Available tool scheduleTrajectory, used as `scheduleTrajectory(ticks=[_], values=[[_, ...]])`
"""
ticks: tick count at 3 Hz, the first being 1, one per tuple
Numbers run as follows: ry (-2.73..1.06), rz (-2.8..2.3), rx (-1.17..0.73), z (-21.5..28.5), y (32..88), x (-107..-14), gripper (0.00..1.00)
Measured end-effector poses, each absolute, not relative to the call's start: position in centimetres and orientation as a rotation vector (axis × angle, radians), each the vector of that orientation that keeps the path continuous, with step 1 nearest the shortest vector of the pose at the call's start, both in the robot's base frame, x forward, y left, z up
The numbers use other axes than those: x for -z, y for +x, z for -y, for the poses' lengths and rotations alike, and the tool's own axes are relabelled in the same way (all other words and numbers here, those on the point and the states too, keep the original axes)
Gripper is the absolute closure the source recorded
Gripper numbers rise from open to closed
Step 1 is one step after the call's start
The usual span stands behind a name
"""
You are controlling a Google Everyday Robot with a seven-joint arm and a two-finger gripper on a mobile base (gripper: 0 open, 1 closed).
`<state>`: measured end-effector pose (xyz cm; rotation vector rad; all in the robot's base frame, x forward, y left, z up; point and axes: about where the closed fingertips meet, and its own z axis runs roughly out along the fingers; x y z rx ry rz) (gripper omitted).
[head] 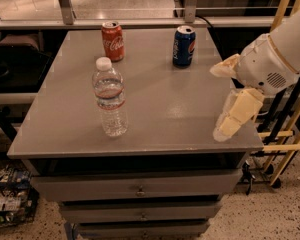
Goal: Knock water bottle over
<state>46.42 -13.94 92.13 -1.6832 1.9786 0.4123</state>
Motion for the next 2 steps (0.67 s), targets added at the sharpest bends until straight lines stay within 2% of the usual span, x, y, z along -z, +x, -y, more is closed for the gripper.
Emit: scheduleTrajectory(ticks=[2], values=[[-1.643,-1.963,-0.43,13.4,46.6,-92.03,0.0]])
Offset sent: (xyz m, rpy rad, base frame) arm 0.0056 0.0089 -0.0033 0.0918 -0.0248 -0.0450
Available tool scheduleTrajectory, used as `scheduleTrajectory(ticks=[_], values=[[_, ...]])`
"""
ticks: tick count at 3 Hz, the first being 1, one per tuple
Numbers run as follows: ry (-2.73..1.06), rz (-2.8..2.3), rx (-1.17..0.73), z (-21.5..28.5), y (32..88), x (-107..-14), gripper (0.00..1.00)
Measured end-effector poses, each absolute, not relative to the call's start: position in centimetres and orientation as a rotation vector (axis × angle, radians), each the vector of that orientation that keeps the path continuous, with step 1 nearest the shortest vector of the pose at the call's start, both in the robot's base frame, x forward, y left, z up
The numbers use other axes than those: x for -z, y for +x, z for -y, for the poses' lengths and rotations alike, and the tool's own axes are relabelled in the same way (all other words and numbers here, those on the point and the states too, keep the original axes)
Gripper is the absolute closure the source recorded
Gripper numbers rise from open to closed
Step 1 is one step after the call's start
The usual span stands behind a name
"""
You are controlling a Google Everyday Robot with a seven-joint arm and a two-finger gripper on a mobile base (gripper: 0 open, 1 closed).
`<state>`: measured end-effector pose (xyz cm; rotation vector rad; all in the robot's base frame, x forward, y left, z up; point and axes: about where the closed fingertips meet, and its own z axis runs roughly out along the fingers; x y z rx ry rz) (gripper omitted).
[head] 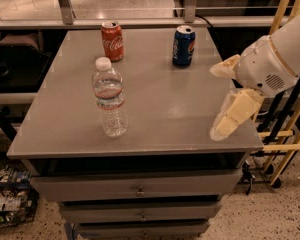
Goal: Knock water bottle over
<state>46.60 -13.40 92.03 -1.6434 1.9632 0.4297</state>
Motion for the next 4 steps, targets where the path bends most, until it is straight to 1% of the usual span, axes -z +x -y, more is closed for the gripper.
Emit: scheduleTrajectory(ticks=[1,3,4], values=[[-1.584,-1.886,-0.503,10.8,47.3,-91.7,0.0],[-1.521,-1.65,-0.711,3.2,48.8,-92.7,0.0],[-1.552,-1.563,-0.826,-1.3,50.1,-91.4,0.0]])
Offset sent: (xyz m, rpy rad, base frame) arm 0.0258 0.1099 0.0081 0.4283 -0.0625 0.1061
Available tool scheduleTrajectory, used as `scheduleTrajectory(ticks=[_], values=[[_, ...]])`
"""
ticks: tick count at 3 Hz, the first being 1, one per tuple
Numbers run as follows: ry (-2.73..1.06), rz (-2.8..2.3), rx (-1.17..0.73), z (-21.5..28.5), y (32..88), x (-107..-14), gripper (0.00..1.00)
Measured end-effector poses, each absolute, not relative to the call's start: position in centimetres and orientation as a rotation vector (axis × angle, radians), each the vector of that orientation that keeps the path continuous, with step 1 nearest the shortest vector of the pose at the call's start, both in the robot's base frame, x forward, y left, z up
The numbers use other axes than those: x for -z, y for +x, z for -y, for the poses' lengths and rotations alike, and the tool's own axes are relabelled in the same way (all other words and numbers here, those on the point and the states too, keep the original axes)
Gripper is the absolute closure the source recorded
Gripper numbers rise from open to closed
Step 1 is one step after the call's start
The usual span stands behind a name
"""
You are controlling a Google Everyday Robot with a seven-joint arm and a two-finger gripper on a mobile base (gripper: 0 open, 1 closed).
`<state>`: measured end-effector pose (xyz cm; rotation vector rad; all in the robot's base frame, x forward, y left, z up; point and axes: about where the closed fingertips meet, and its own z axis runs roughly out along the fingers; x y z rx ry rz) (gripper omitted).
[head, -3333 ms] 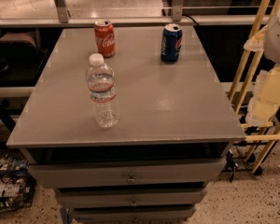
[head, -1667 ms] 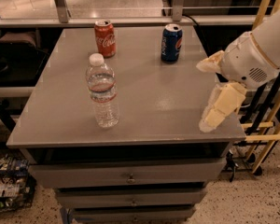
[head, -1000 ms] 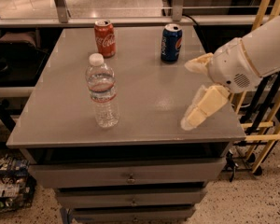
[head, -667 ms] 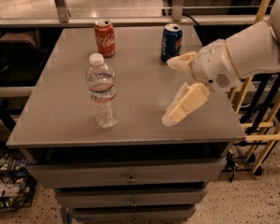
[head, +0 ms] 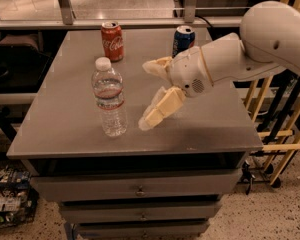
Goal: Knock water bottle over
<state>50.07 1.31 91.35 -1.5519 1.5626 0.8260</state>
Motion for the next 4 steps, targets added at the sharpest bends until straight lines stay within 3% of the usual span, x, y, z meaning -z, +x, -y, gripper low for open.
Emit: scheduleTrajectory(ticks=[4], values=[[-1.538,-1.394,-0.981,-7.4,52.1,-90.7,0.0]])
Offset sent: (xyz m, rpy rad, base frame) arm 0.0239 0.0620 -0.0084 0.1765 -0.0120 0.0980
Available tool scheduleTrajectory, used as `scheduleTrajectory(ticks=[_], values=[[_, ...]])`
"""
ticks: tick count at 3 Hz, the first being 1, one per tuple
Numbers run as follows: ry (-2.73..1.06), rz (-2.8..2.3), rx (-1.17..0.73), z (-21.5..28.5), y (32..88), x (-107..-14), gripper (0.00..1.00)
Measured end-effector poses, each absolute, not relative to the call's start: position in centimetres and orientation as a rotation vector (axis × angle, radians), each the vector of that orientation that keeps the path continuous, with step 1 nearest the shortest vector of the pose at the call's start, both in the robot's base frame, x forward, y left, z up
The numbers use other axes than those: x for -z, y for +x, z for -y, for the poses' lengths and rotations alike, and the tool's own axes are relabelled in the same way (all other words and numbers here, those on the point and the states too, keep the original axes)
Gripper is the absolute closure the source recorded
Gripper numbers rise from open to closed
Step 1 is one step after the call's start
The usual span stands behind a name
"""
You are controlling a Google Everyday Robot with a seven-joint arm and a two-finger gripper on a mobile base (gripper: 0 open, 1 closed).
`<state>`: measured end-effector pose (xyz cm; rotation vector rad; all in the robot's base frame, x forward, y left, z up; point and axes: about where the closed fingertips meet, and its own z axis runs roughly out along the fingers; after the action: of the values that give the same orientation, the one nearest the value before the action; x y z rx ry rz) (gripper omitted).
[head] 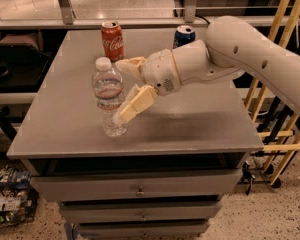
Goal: Knock water bottle over
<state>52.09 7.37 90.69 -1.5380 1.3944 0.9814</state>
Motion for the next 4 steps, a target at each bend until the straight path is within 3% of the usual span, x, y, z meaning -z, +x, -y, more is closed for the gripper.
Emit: scheduleTrajectory(ticks=[2,4], values=[[-1.533,-1.403,-1.024,-7.7,52.5,-90.4,0.03],[-1.519,-1.431,-1.014,-7.56,52.4,-90.52,0.45]])
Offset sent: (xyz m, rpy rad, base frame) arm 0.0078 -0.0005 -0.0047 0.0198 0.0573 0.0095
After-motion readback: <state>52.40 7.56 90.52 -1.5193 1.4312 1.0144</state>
